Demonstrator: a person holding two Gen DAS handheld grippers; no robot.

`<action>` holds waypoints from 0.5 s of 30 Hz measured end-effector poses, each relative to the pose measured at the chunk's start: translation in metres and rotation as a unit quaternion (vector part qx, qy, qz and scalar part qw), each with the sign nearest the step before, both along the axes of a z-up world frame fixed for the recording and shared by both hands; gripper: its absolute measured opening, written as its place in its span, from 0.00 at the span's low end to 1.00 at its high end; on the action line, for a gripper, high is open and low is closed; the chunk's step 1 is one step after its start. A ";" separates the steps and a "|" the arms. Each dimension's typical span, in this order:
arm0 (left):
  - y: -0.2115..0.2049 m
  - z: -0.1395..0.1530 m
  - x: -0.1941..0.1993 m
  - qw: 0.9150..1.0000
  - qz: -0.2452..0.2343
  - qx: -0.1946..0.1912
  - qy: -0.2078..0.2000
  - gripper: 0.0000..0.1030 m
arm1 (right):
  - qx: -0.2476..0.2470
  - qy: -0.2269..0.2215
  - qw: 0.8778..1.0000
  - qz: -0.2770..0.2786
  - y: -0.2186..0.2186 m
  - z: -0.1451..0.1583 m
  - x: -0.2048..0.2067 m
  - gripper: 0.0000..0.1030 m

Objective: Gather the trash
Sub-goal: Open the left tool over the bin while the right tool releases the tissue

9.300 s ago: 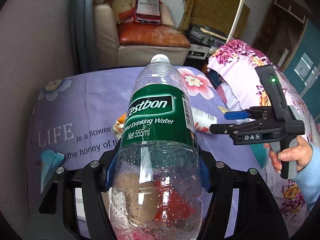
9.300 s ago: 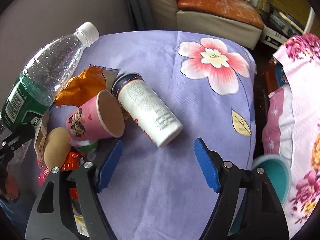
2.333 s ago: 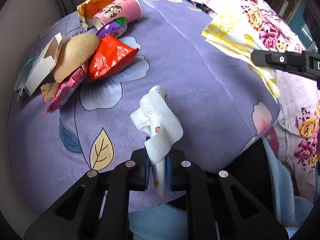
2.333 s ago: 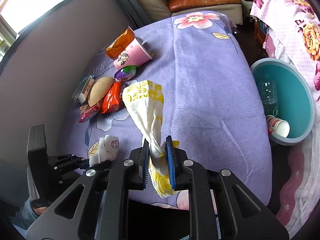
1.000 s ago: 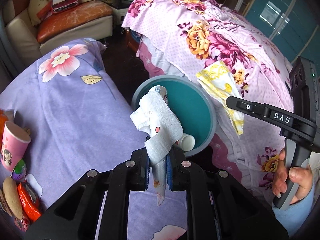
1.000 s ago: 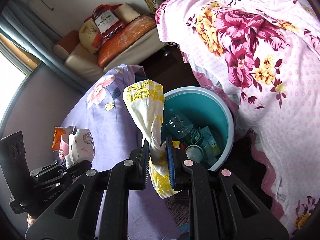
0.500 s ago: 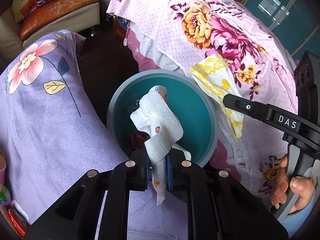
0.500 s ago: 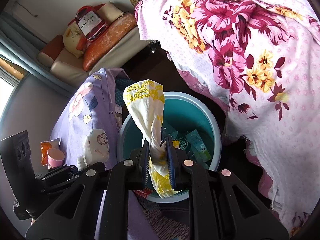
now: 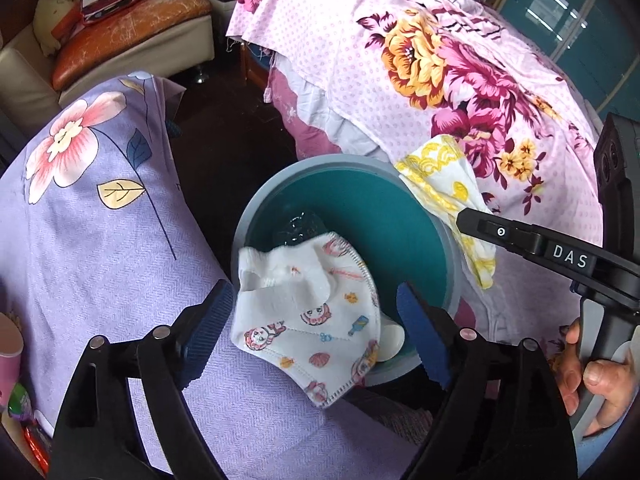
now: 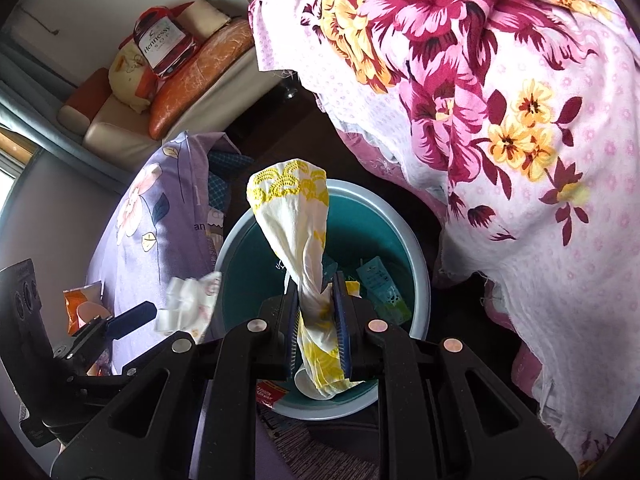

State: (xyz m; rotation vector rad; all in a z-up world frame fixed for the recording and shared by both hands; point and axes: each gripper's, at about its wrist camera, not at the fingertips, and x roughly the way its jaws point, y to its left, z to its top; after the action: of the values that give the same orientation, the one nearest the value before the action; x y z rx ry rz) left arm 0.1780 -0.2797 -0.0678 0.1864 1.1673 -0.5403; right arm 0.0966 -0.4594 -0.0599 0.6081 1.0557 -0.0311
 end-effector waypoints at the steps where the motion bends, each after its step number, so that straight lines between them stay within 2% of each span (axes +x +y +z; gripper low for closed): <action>1: 0.002 0.001 0.000 1.000 0.002 -0.001 -0.002 0.86 | -0.001 0.000 1.000 0.000 0.001 0.000 0.000 0.16; 7: 0.012 0.006 -0.002 1.000 0.014 -0.011 0.001 0.88 | -0.010 0.002 1.000 0.003 0.005 0.002 0.003 0.19; 9: 0.015 0.007 -0.003 1.000 0.016 -0.013 -0.001 0.89 | -0.016 0.006 1.000 0.004 0.008 0.003 0.004 0.38; 10: 0.017 0.007 -0.004 1.000 0.018 -0.013 -0.001 0.89 | -0.019 0.007 1.000 0.001 0.010 0.004 0.003 0.56; 11: 0.019 0.008 -0.004 1.000 0.019 -0.015 0.000 0.89 | -0.021 0.006 1.000 0.000 0.011 0.005 0.003 0.62; 15: 0.025 0.011 -0.007 1.000 0.022 -0.022 0.001 0.90 | -0.026 0.010 1.000 0.002 0.016 0.006 0.002 0.65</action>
State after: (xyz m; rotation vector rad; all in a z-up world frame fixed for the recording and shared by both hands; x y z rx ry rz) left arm 0.1707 -0.2548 -0.0570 0.1217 1.1581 -0.5276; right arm 0.0988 -0.4434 -0.0544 0.5607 1.0726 -0.0616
